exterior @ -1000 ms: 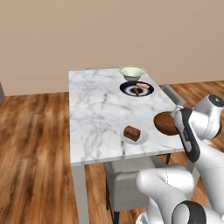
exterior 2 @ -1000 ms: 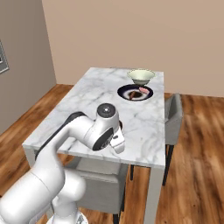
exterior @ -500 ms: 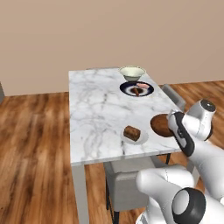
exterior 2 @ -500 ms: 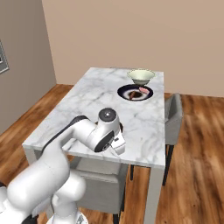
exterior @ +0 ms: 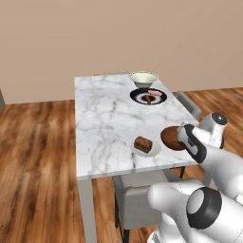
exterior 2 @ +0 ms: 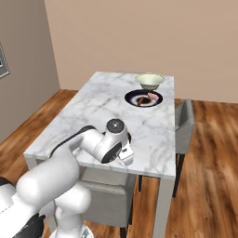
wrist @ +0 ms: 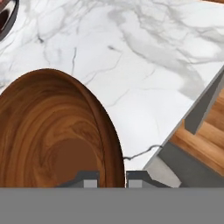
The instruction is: Take the smaller bowl and place it next to the appetizer plate on the dining counter , and place the larger bowl next to the plate with cooked food.
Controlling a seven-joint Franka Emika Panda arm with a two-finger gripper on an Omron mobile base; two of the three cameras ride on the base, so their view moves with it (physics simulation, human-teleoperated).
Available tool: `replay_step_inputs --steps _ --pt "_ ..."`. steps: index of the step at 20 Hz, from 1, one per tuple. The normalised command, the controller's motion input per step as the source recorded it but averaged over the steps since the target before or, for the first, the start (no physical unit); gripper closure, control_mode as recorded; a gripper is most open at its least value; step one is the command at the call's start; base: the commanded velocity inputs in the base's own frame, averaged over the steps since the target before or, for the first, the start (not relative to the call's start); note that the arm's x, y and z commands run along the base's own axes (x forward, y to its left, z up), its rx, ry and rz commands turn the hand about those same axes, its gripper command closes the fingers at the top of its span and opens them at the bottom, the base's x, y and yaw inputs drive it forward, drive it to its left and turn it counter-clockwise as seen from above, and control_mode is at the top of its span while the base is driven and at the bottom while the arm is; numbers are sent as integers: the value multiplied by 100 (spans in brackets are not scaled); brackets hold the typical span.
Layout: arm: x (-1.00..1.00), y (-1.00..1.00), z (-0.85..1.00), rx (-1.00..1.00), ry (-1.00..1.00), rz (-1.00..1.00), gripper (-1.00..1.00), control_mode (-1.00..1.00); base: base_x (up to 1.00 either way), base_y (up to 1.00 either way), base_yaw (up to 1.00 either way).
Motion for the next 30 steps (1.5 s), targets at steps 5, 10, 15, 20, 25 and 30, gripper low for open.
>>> replay_step_inputs --steps 5,10,15,20,25,30 --pt "15 -13 -12 0 0 0 100 -100 0 0 0" --pt "23 -4 -12 0 0 0 100 -100 0 0 0" --pt "34 0 -19 0 0 0 100 -100 0 0 0" --pt "27 -11 -20 0 0 0 100 -100 0 0 0" --pt "28 -10 -19 0 0 0 100 -100 0 0 0" --pt "28 -8 -20 0 0 0 100 -100 0 0 0"
